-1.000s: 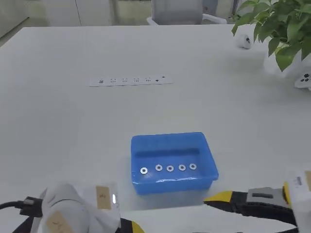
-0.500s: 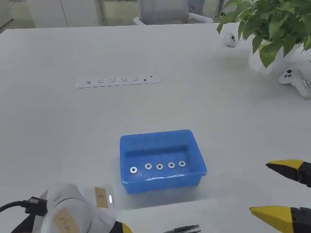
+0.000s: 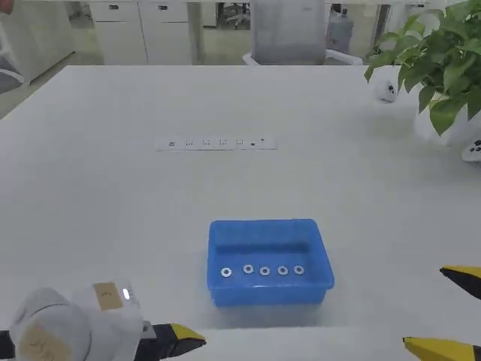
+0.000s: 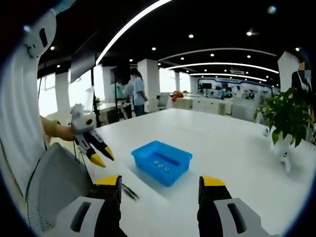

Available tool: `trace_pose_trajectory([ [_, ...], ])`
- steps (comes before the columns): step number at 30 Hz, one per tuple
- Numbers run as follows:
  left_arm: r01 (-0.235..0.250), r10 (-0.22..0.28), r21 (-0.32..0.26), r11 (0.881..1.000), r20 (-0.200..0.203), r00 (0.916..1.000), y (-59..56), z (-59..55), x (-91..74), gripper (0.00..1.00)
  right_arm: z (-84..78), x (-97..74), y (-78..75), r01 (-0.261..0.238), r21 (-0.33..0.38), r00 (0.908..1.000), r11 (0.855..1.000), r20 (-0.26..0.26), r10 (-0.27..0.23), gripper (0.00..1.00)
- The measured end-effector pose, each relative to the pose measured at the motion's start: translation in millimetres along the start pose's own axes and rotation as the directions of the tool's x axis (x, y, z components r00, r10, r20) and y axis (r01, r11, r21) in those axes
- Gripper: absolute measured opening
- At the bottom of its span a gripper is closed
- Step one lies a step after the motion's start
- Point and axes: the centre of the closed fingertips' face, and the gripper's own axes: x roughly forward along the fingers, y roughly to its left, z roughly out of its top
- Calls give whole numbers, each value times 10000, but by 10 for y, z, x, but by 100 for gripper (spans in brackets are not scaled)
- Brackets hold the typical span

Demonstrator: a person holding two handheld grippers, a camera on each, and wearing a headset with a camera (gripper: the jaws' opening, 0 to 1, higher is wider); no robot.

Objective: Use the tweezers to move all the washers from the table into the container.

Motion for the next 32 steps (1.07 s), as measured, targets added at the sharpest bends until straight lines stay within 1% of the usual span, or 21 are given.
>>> trace_pose_trajectory([
  [1, -406, 419, -333, 9986, 378, 9984, 7, 45, -89, 33, 19, 11, 8, 5, 5, 9999, 10000, 158, -5, 63],
  [2, -681, 715, -557, 9961, 615, 9955, 16, 69, -146, 37, 28, 20, -1, 89, -35, 9996, 10000, 276, -88, 67],
  [3, -1052, 1131, -876, 9906, 907, 9894, 21, 101, -232, 43, 51, 42, -46, 386, -189, 9980, 9991, 498, -376, 74],
  [5, -1544, 1716, -1279, 9797, 1369, 9756, 39, 151, -344, 50, 66, 76, -60, 445, -240, 9966, 9987, 709, -427, 86],
  [7, -1943, 2336, -1905, 9623, 2125, 9488, 62, 244, -473, 59, 71, 103, -114, 684, -542, 9957, 9962, 663, -648, 93],
  [8, -2084, 2636, -2241, 9520, 2548, 9304, 69, 299, -553, 63, 79, 102, -122, 716, -635, 9955, 9954, 668, -674, 93],
  [9, -2202, 2837, -2400, 9455, 2749, 9187, 87, 322, -594, 69, 84, 99, -131, 769, -704, 9951, 9945, 669, -722, 94],
  [10, -2339, 3126, -2610, 9366, 3203, 8943, 103, 374, -671, 73, 90, 92, -143, 857, -755, 9944, 9935, 691, -805, 95],
  [11, -2443, 3318, -2732, 9304, 3449, 8781, 116, 407, -706, 77, 90, 87, -147, 898, -779, 9941, 9929, 684, -845, 96],
  [12, -2622, 3602, -2917, 9199, 3637, 8590, 133, 416, -762, 83, 89, 82, -149, 903, -761, 9941, 9930, 668, -853, 99],
  [13, -2740, 3742, -2964, 9149, 3682, 8511, 143, 418, -778, 86, 91, 60, -152, 956, -788, 9936, 9923, 676, -904, 98],
  [14, -2958, 3948, -2947, 9087, 3761, 8382, 162, 424, -809, 89, 94, 44, -162, 1006, -748, 9930, 9921, 695, -955, 99],
  [15, -3344, 4277, -2850, 8983, 3933, 8139, 199, 444, -848, 93, 101, 26, -177, 1079, -655, 9919, 9920, 746, -1030, 99],
  [17, -3556, 4472, -2860, 8898, 3914, 8043, 201, 447, -857, 98, 129, -21, -214, 1221, -448, 9887, 9915, 926, -1175, 99],
  [18, -3718, 4643, -2901, 8818, 3966, 7919, 214, 463, -873, 99, 150, -34, -231, 1243, -204, 9867, 9920, 1081, -1214, 99],
  [19, -3876, 4819, -2952, 8733, 4058, 7766, 224, 490, -889, 99, 160, -41, -254, 1328, -108, 9849, 9911, 1134, -1307, 99],
  [21, -3950, 4966, -3073, 8658, 4305, 7537, 225, 543, -903, 99, 176, -45, -283, 1351, 31, 9836, 9908, 1199, -1344, 99],
  [22, -4008, 5038, -3103, 8620, 4377, 7447, 228, 560, -909, 99, 185, -46, -299, 1421, 123, 9818, 9898, 1253, -1425, 99],
  [24, -3846, 4984, -3236, 8645, 4532, 7390, 217, 593, -899, 99, 188, -46, -302, 1446, 143, 9817, 9894, 1235, -1452, 99],
  [26, -3808, 5006, -3330, 8626, 4532, 7376, 212, 597, -891, 99, 195, -49, -299, 1511, 112, 9806, 9885, 1247, -1513, 99],
  [32, -3691, 4806, -3155, 8742, 4533, 7507, 177, 601, -885, 99, 207, -37, -252, 1559, 223, 9795, 9875, 1252, -1575, 99],
])
